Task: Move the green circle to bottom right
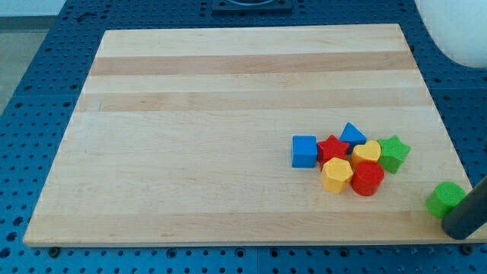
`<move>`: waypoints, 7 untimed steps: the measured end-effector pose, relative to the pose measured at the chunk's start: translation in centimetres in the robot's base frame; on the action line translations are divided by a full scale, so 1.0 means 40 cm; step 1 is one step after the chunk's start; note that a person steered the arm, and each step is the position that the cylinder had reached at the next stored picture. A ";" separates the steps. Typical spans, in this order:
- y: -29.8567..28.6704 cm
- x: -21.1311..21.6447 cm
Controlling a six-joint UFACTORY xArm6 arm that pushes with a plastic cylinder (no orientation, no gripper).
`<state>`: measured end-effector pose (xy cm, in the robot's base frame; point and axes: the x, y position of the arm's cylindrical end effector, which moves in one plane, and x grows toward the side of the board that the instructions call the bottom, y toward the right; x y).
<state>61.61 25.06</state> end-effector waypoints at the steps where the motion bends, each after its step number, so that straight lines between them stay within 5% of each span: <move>1: 0.004 -0.008; 4: -0.174 -0.049; 7: 0.188 -0.010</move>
<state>61.22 32.60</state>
